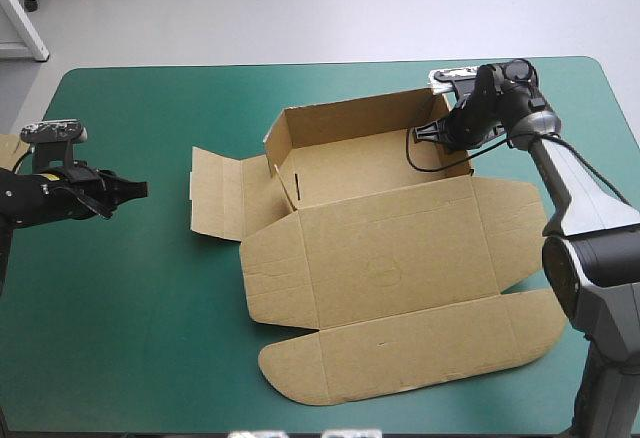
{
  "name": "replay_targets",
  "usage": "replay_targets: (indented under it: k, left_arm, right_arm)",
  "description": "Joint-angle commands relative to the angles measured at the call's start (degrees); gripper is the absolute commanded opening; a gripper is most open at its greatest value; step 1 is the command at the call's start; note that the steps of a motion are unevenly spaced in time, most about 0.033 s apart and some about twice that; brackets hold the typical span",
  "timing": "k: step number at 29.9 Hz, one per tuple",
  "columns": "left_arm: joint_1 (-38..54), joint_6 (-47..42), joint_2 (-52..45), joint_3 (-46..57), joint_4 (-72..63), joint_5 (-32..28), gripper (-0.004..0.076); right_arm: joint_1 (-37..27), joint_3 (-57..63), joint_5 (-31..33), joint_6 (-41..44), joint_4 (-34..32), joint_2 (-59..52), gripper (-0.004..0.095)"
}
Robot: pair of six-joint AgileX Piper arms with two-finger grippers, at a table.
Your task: Fold the box
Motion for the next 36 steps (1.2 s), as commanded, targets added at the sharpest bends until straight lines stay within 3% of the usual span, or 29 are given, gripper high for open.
replay_targets:
  k: [1,6,17,23,28,31,36]
  left_arm:
    - [-0.15,0.03,-1.81,-1.67,-1.59,-2.33,0.0167]
    - [-0.15,0.26,-1.81,-0.82,-1.05,-2.64,0.0167]
    - [-0.15,-1.59,-1.81,9.98,1.75,-19.60,0.0167]
    - [-0.15,-2.13,-1.56,14.31,1.50,-26.70,0.0167]
    - [-0.15,-2.02,1.13,14.74,-2.65,-27.85,0.0167]
    - [-0.15,2.43,3.49,14.74,-9.67,-27.73,0.0155]
    - [-0.15,20.54,6.78,14.74,-31.22,-23.71,0.0050]
  right_arm:
    - [-0.22,-1.72,-1.93,-0.74,0.30,-4.21,0.0000]
    - [-0.22,-1.51,-1.96,-0.47,0.42,-4.21,-0.0001]
    - [-0.87,-1.63,-3.67,-3.50,3.62,-9.83,-0.0002]
    - [-5.28,-1.63,-4.18,-7.93,15.24,-13.69,-0.0002]
    - [-8.43,-1.63,-3.46,-10.77,19.53,-17.46,-0.0002]
    - [-8.86,-1.63,-2.36,-11.71,20.00,-19.10,-0.0002]
    - [-9.21,-1.63,-1.53,-12.36,21.82,-20.63,-0.0002]
